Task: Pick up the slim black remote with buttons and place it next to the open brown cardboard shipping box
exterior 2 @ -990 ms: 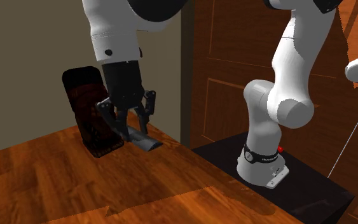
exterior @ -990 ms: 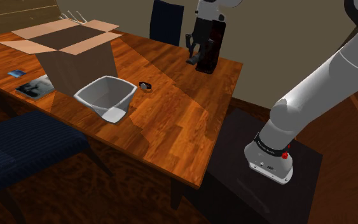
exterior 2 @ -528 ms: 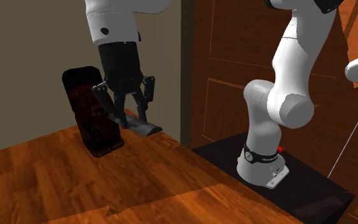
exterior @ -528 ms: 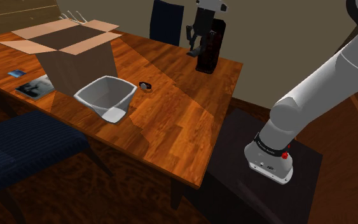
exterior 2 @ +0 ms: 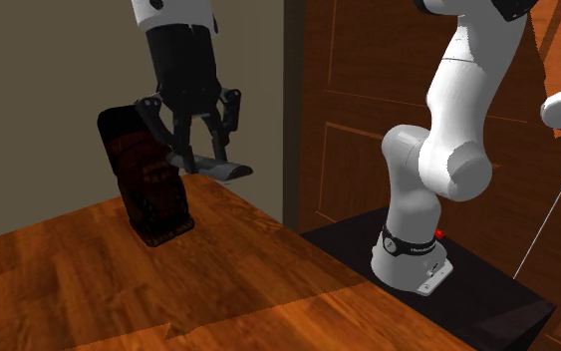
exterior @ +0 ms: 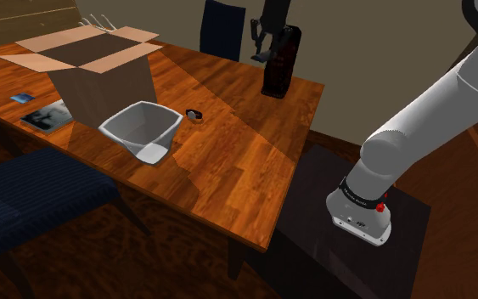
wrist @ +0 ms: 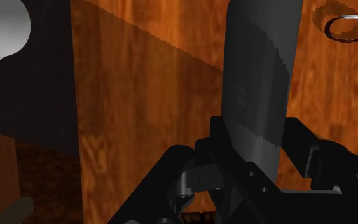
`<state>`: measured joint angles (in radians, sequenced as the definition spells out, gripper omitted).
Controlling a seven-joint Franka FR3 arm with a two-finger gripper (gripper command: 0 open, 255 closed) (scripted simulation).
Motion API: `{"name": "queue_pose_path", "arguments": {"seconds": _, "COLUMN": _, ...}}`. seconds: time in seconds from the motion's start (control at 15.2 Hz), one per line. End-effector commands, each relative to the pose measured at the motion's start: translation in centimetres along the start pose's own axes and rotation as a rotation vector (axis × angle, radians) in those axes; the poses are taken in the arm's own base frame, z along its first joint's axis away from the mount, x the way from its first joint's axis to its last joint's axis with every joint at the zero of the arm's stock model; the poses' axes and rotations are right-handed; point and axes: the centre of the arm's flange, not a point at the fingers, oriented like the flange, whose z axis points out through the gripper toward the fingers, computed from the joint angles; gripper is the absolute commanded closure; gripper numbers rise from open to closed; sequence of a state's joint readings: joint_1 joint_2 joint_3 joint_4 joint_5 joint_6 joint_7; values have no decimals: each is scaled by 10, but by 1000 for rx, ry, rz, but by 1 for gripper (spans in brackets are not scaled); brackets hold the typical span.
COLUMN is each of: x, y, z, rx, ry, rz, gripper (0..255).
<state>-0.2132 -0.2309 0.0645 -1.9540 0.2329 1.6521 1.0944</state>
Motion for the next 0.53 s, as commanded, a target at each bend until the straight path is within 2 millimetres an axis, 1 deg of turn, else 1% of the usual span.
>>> {"name": "queue_pose_path", "arguments": {"seconds": 0.0, "x": -3, "y": -1, "z": -10, "rx": 0, "ry": 0, "rz": 0, "gripper": 255}}
{"name": "queue_pose_path", "arguments": {"seconds": 0.46, "x": -11, "y": -2, "z": -46, "rx": 0, "ry": 0, "rz": 0, "gripper": 255}}
